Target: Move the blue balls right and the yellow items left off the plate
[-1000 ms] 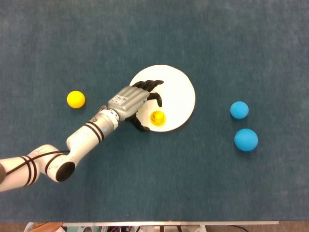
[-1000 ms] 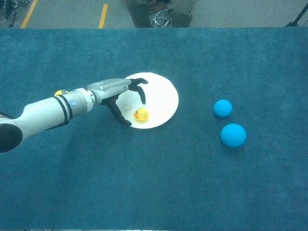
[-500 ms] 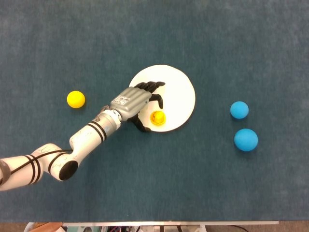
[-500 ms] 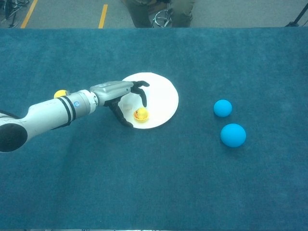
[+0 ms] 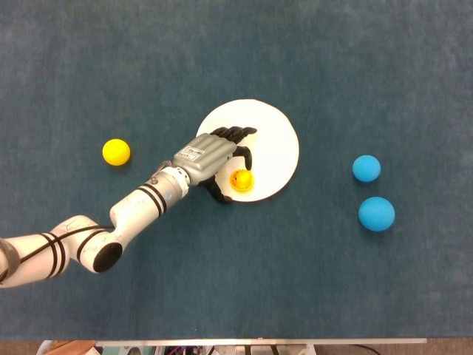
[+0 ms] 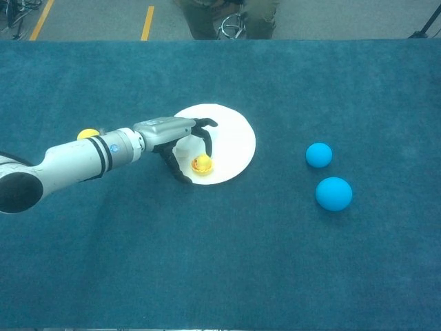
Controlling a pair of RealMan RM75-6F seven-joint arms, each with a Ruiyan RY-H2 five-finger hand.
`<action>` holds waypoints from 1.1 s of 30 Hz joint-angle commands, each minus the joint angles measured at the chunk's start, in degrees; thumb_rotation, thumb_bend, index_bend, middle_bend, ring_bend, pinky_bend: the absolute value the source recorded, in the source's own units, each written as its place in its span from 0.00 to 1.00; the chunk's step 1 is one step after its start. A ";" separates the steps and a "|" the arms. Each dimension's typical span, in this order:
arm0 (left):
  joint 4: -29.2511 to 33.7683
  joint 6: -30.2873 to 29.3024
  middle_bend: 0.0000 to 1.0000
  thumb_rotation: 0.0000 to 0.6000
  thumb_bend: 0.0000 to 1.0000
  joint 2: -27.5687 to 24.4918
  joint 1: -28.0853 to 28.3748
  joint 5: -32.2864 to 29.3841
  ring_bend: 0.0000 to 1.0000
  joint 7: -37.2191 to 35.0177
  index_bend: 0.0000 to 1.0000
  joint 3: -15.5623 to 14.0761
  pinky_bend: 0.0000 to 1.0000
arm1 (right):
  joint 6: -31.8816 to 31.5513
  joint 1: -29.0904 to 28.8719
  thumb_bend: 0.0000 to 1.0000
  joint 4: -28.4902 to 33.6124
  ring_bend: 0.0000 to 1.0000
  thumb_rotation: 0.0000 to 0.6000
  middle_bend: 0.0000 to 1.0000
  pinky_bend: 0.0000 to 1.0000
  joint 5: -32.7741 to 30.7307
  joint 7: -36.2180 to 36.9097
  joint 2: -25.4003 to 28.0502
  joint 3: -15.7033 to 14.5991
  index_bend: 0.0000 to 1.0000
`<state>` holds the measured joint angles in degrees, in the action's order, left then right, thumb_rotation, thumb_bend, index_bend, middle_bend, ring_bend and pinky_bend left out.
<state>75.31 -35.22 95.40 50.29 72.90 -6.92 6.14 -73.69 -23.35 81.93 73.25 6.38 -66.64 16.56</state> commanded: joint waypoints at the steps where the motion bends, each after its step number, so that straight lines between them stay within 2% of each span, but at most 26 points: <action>1: 0.18 0.75 0.00 1.00 0.01 -0.43 0.54 -0.16 0.00 0.71 0.38 -0.14 0.09 | 0.04 0.06 0.00 -0.27 0.02 1.00 0.16 0.04 0.05 0.23 -0.16 -0.10 0.31; 21: 4.01 1.29 0.00 1.00 0.01 -2.39 3.74 -4.58 0.00 7.62 0.38 1.13 0.09 | -0.07 0.46 0.00 -1.44 0.02 1.00 0.16 0.04 0.46 1.62 -0.76 -0.41 0.31; 26: 4.06 0.29 0.00 1.00 0.01 -2.09 4.34 -3.68 0.00 8.26 0.39 1.46 0.00 | -0.56 0.68 0.00 -1.13 0.02 1.00 0.16 0.04 0.47 1.63 -0.20 -0.12 0.31; 33: 2.64 -1.97 0.00 1.00 0.01 -0.89 4.09 -2.09 0.00 9.19 0.40 0.81 0.00 | -1.04 1.20 0.00 -0.06 0.02 1.00 0.16 0.04 0.56 1.08 0.50 -0.24 0.31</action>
<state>78.24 -37.00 94.28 54.43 70.58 2.07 7.13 -74.72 -22.16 81.87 73.82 7.47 -66.15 16.33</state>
